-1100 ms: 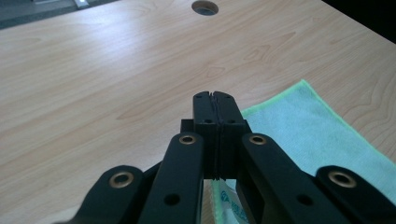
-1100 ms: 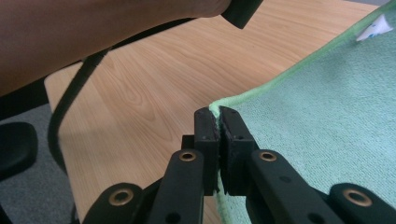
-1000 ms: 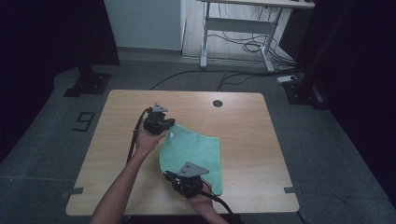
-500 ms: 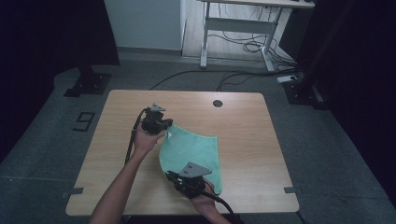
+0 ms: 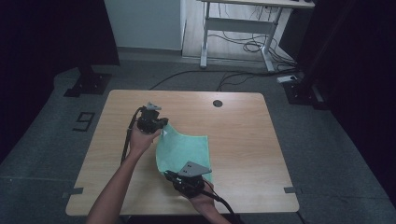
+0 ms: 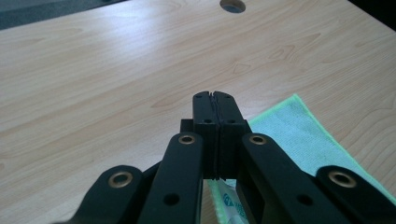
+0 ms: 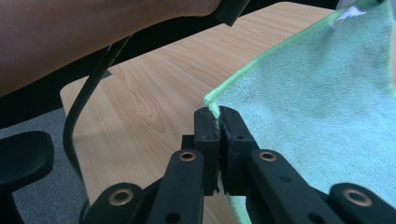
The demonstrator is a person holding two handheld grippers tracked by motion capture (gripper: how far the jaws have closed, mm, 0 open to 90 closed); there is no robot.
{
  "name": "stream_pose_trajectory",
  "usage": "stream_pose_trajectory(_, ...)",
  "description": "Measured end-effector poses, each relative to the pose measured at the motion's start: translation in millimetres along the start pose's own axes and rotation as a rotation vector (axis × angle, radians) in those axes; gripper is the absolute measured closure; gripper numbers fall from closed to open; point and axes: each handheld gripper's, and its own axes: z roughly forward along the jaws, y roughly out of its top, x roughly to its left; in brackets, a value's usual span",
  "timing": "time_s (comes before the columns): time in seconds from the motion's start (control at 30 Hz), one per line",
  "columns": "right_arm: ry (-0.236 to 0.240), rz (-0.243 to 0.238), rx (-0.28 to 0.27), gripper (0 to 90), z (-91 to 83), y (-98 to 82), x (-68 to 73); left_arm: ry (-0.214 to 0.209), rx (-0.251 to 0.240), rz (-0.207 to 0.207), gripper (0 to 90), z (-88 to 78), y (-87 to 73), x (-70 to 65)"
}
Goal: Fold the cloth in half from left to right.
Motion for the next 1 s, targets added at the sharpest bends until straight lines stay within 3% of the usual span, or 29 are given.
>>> stream_pose_trajectory(0.43, 0.009, -0.002, -0.001, 86.6, -5.4, -6.9, -0.5, 0.009, 0.004, -0.003, 89.0, 5.7, 0.7, -4.1)
stream_pose_trajectory(0.5, 0.016, 0.002, -0.009, 86.6, -4.8, -4.2, -0.2, 0.021, 0.0, 0.016, 89.1, -2.3, 3.6, -3.4)
stream_pose_trajectory(0.6, 0.039, -0.002, -0.029, 86.6, 3.2, 8.2, 6.3, 0.038, -0.028, 0.005, 89.1, -23.2, 12.2, 5.6)
stream_pose_trajectory(0.63, 0.039, -0.002, -0.029, 86.6, 3.2, 8.2, 6.3, 0.038, -0.028, 0.005, 89.1, -23.2, 12.2, 5.6)
stream_pose_trajectory(0.67, 0.046, -0.03, -0.031, 86.6, 6.9, 17.8, 14.4, 0.05, -0.045, 0.0, 89.1, -34.9, 17.8, 10.9)
stream_pose_trajectory(0.77, 0.049, -0.062, -0.039, 86.6, 8.1, 25.8, 22.7, 0.05, -0.047, -0.002, 89.1, -39.5, 19.6, 12.6)
stream_pose_trajectory(0.9, 0.055, -0.063, -0.039, 86.6, 5.7, 29.4, 26.7, 0.047, -0.029, 0.013, 89.1, -33.5, 16.2, 8.0)
stream_pose_trajectory(1.0, 0.051, -0.049, -0.032, 86.5, 2.6, 22.7, 22.8, 0.03, -0.008, 0.012, 89.1, -18.9, 11.3, 3.4)
